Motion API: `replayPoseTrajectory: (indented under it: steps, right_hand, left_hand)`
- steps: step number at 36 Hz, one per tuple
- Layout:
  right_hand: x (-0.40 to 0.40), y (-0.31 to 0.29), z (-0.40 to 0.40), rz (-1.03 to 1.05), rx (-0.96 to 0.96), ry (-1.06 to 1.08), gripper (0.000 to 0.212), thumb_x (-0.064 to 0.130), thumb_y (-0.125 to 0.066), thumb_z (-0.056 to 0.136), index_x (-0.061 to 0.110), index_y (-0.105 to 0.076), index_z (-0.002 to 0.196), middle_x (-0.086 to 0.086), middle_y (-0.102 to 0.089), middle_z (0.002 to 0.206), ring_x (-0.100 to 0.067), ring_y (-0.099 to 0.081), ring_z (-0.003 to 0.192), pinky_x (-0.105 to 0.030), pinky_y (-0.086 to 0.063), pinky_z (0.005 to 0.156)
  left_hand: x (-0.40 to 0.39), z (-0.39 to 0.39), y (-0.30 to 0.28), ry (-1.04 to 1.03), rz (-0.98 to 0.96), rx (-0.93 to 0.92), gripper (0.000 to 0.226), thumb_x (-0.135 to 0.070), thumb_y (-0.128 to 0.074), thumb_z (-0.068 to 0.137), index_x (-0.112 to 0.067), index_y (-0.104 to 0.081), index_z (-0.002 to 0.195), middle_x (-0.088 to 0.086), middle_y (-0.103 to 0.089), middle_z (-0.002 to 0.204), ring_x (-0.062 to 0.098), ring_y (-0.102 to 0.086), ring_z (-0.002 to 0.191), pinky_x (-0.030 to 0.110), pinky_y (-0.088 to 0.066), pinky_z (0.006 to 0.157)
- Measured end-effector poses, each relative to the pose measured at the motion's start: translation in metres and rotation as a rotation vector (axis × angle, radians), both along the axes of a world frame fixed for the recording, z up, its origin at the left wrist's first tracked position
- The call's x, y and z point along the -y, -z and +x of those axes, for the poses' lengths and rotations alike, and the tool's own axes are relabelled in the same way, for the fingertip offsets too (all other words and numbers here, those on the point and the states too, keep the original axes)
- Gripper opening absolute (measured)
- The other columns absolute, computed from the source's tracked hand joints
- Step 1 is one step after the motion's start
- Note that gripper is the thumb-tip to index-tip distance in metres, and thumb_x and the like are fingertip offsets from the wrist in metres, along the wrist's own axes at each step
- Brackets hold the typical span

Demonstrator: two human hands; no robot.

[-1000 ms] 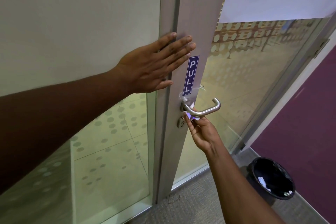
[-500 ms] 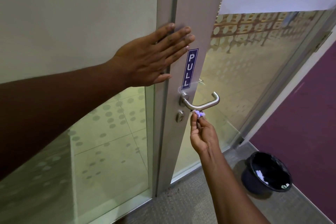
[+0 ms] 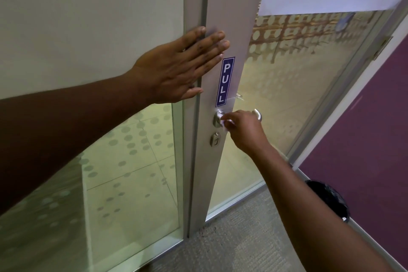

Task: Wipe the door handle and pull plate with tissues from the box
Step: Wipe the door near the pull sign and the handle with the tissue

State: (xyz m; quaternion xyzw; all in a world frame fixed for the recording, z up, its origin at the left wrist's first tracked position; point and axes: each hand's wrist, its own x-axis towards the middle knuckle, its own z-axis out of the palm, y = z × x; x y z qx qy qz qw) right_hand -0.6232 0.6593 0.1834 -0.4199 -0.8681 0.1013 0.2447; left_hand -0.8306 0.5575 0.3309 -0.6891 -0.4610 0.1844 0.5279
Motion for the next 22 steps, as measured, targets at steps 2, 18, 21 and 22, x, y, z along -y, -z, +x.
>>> replayPoseTrajectory:
  steps: [2,18,21,22]
  right_hand:
    - [0.001,0.003,-0.001,0.107,0.087,0.017,0.019,0.019,-0.059,0.096,0.028,-0.074,0.101,0.0,-0.073,0.089,-0.026,-0.059,0.086,-0.038,-0.038,0.09]
    - [-0.014,0.002,0.051,0.466,0.33,-0.165,0.022,0.019,-0.069,0.09,0.032,-0.074,0.107,0.017,-0.073,0.112,-0.022,-0.053,0.1,-0.037,-0.036,0.072]
    - [-0.029,-0.001,0.061,0.484,0.359,-0.166,0.026,0.012,-0.067,0.09,0.03,-0.074,0.106,0.014,-0.074,0.111,-0.023,-0.053,0.101,-0.036,-0.035,0.073]
    - [-0.036,-0.003,0.066,0.484,0.369,-0.165,0.026,0.011,-0.066,0.089,0.03,-0.074,0.105,0.013,-0.074,0.109,-0.024,-0.053,0.1,-0.036,-0.034,0.073]
  left_hand:
    - [0.001,0.0,0.0,-0.001,-0.004,-0.003,0.082,-0.05,0.021,0.098,0.006,0.015,0.158,0.029,0.01,0.168,0.041,0.004,0.158,0.049,-0.013,0.129]
    - [0.001,0.001,-0.002,0.012,-0.01,0.037,0.082,-0.054,0.014,0.1,0.005,0.018,0.158,0.029,0.015,0.167,0.041,0.008,0.158,0.05,-0.011,0.129]
    - [0.001,0.001,-0.002,0.007,-0.022,0.039,0.082,-0.054,0.013,0.1,0.005,0.017,0.158,0.029,0.014,0.167,0.042,0.007,0.158,0.05,-0.009,0.13]
    - [0.001,0.001,-0.002,0.006,-0.024,0.042,0.082,-0.054,0.013,0.1,0.005,0.016,0.158,0.029,0.014,0.167,0.042,0.007,0.158,0.05,-0.009,0.13]
